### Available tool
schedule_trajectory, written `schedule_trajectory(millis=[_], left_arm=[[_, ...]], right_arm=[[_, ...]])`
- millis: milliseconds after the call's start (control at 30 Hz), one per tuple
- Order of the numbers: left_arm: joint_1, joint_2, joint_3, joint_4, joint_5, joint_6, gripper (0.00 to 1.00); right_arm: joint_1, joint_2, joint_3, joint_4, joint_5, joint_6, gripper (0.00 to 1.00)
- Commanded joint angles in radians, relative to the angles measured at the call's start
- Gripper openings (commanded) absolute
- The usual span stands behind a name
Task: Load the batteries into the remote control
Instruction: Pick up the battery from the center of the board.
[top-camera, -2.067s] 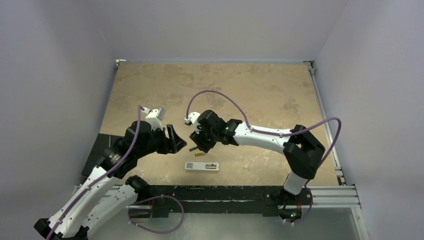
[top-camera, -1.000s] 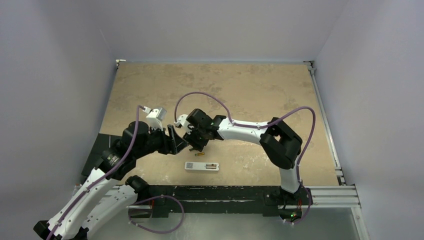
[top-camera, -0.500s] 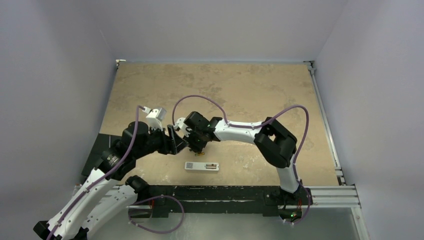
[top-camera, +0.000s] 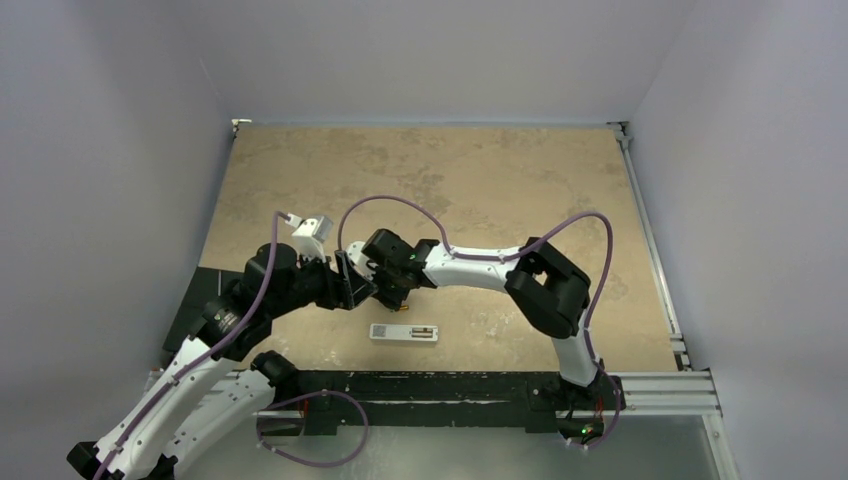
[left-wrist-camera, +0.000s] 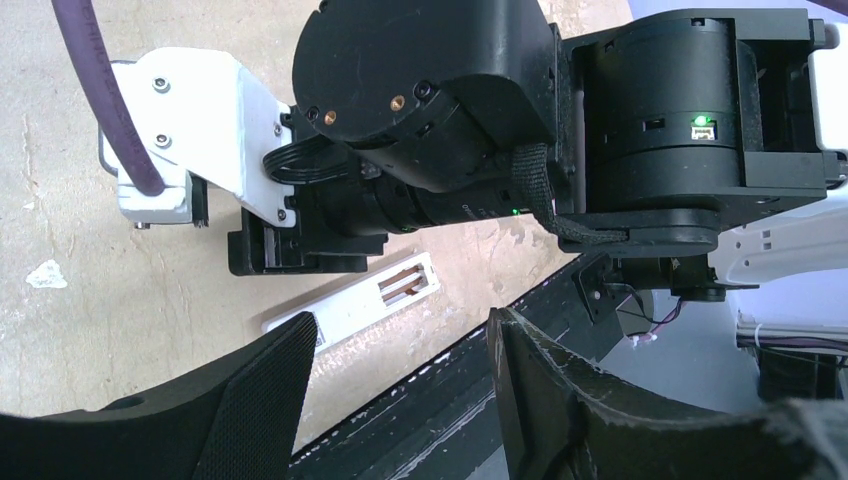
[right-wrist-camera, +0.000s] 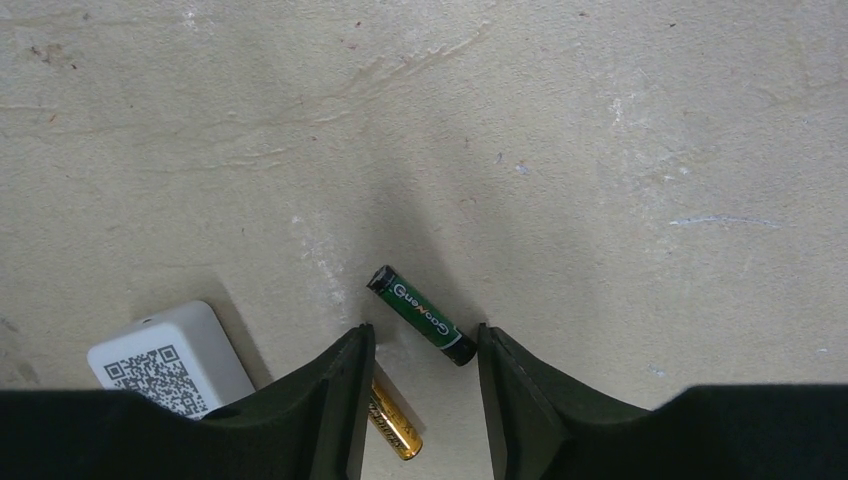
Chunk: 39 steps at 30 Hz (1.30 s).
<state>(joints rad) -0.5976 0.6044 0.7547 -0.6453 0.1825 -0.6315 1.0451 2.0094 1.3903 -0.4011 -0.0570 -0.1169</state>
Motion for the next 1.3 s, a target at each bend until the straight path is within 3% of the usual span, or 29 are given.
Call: schedule_trajectory(millis=[0,467,767,1267], left_arm=[[-0.002,-0.006,-0.001,0.032,0.011,0.021,0.63],[-0.002,-0.006,-0.003,0.033,0.008,0.017,0.63],[-0.002,-0.003,-0.005,0.029,0.002,0.012,0.63],[-0.002,0.004,-0.003,0.023,-0.023,0.003,0.63]], right_arm=[[0.009,0.013,0.026,-0.006,0.038,-0.02,0.47],[0.01,0.007,0.002,-0.024,0.055,0.001,0.15],[0.01,-0.041,-0.024,0.007,0.055,0.01,0.0],[0.01,-0.208,-0.112,0.019,0.109,0.04,0.0]])
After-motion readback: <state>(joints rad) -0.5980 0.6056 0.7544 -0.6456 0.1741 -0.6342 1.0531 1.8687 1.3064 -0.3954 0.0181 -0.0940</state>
